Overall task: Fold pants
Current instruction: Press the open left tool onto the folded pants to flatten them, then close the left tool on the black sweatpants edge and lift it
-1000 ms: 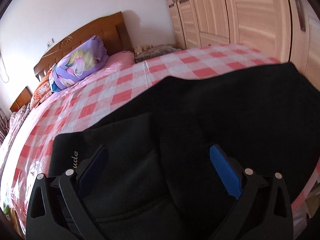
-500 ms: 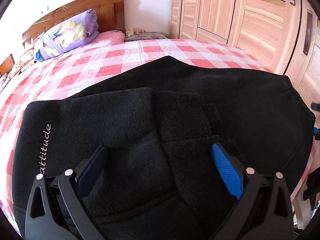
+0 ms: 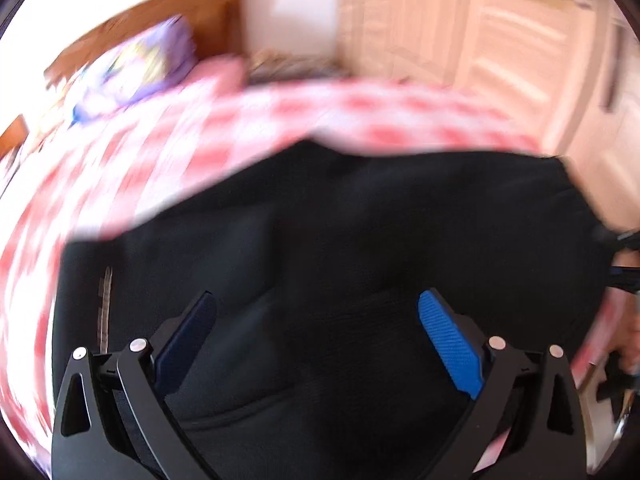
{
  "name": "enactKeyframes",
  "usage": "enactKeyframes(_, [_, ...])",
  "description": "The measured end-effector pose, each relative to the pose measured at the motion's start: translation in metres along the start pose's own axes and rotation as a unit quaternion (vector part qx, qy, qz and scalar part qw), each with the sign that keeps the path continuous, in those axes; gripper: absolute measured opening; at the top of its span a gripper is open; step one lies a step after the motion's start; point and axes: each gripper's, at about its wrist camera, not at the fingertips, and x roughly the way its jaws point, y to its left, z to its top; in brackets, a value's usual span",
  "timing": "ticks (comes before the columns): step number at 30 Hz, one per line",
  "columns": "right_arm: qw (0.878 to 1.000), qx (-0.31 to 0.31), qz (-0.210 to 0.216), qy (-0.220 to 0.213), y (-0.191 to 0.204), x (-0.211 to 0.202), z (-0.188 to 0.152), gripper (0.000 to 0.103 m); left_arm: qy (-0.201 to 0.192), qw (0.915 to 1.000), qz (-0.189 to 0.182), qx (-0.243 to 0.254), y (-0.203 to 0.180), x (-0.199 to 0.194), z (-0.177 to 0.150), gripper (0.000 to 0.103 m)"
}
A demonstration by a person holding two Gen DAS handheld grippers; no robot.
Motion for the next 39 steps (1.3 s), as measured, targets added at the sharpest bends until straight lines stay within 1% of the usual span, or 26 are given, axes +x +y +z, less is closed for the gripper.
enactKeyframes(1, [1.0, 0.0, 0.001, -0.006, -0.002, -0.002, -0.003, 0.047, -0.009, 0.9997, -0.013, 0.018, -0.016, -0.008, 0.013, 0.101])
enactKeyframes(2, [1.0, 0.008, 0.005, -0.023, -0.006, -0.007, -0.005, 0.041, -0.011, 0.9988, -0.032, 0.035, -0.033, -0.013, 0.027, 0.101])
enactKeyframes(4, [0.997, 0.011, 0.051, -0.063, -0.013, -0.02, -0.009, 0.038, 0.007, 0.9949, -0.084, 0.057, -0.065, -0.012, 0.053, 0.101])
enactKeyframes(5, [0.996, 0.002, 0.05, -0.076, -0.011, -0.023, -0.011, 0.038, 0.025, 0.9926, -0.096, 0.07, -0.084, -0.007, 0.067, 0.101])
enactKeyframes(6, [0.995, -0.016, 0.038, -0.088, -0.005, -0.025, -0.015, 0.038, 0.041, 0.9902, -0.104, 0.083, -0.102, -0.002, 0.079, 0.101])
enactKeyframes(9, [0.987, -0.084, -0.015, -0.135, 0.019, -0.029, -0.03, 0.038, 0.091, 0.9761, -0.142, 0.136, -0.167, 0.016, 0.113, 0.101])
enactKeyframes(11, [0.978, -0.118, -0.049, -0.163, 0.034, -0.033, -0.042, 0.038, 0.138, 0.9623, -0.177, 0.153, -0.209, 0.027, 0.133, 0.101])
enactKeyframes(13, [0.966, -0.155, -0.087, -0.186, 0.049, -0.033, -0.05, 0.038, 0.183, 0.9487, -0.189, 0.176, -0.25, 0.039, 0.144, 0.101])
enactKeyframes(14, [0.962, -0.166, -0.1, -0.193, 0.055, -0.032, -0.053, 0.038, 0.197, 0.944, -0.179, 0.195, -0.266, 0.044, 0.146, 0.101])
enactKeyframes(16, [0.955, -0.18, -0.122, -0.202, 0.059, -0.031, -0.059, 0.038, 0.222, 0.9328, -0.133, 0.251, -0.302, 0.06, 0.144, 0.101])
enactKeyframes(18, [0.952, -0.186, -0.135, -0.205, 0.06, -0.03, -0.061, 0.038, 0.257, 0.9115, -0.079, 0.311, -0.331, 0.081, 0.13, 0.101])
enactKeyframes(19, [0.951, -0.185, -0.137, -0.206, 0.06, -0.031, -0.061, 0.038, 0.272, 0.8962, -0.044, 0.348, -0.345, 0.092, 0.119, 0.101])
enactKeyframes(21, [0.951, -0.186, -0.139, -0.205, 0.058, -0.031, -0.06, 0.038, 0.277, 0.8716, 0.029, 0.403, -0.361, 0.109, 0.101, 0.101])
enactKeyframes(22, [0.95, -0.188, -0.141, -0.203, 0.057, -0.032, -0.06, 0.041, 0.274, 0.8616, 0.066, 0.422, -0.363, 0.116, 0.094, 0.101])
enactKeyframes(23, [0.951, -0.19, -0.142, -0.2, 0.057, -0.032, -0.061, 0.042, 0.272, 0.8568, 0.086, 0.43, -0.362, 0.121, 0.091, 0.101])
enactKeyframes(24, [0.95, -0.191, -0.146, -0.199, 0.059, -0.033, -0.063, 0.049, 0.273, 0.8543, 0.095, 0.432, -0.358, 0.126, 0.088, 0.101])
enactKeyframes(25, [0.95, -0.195, -0.15, -0.19, 0.06, -0.033, -0.064, 0.074, 0.277, 0.8536, 0.092, 0.431, -0.354, 0.129, 0.087, 0.087])
enactKeyframes(26, [0.953, -0.2, -0.144, -0.175, 0.062, -0.033, -0.065, 0.088, 0.283, 0.8544, 0.083, 0.428, -0.351, 0.13, 0.087, 0.062])
enactKeyframes(27, [0.957, -0.209, -0.13, -0.151, 0.064, -0.033, -0.07, 0.09, 0.294, 0.8598, 0.055, 0.414, -0.345, 0.128, 0.088, 0.052])
enactKeyframes(28, [0.959, -0.214, -0.124, -0.141, 0.064, -0.033, -0.076, 0.09, 0.293, 0.8642, 0.039, 0.407, -0.341, 0.123, 0.092, 0.038])
enactKeyframes(29, [0.96, -0.215, -0.121, -0.132, 0.065, -0.034, -0.081, 0.09, 0.284, 0.8681, 0.033, 0.406, -0.338, 0.118, 0.095, 0.032])
enactKeyframes(30, [0.964, -0.208, -0.113, -0.118, 0.064, -0.035, -0.088, 0.09, 0.276, 0.8728, 0.028, 0.402, -0.334, 0.113, 0.098, 0.03])
enactKeyframes(32, [0.975, -0.182, -0.079, -0.1, 0.064, -0.035, -0.094, 0.09, 0.261, 0.8869, 0.01, 0.381, -0.321, 0.098, 0.109, 0.027])
enactKeyframes(34, [0.982, -0.163, -0.048, -0.087, 0.069, -0.033, -0.096, 0.09, 0.241, 0.901, -0.014, 0.361, -0.305, 0.078, 0.12, 0.027])
enactKeyframes(36, [0.984, -0.159, -0.03, -0.078, 0.082, -0.027, -0.096, 0.093, 0.221, 0.9156, -0.039, 0.334, -0.283, 0.055, 0.134, 0.026])
enactKeyframes(39, [0.984, -0.168, -0.028, -0.056, 0.111, -0.005, -0.101, 0.093, 0.186, 0.9378, -0.08, 0.282, -0.238, 0.006, 0.155, 0.024])
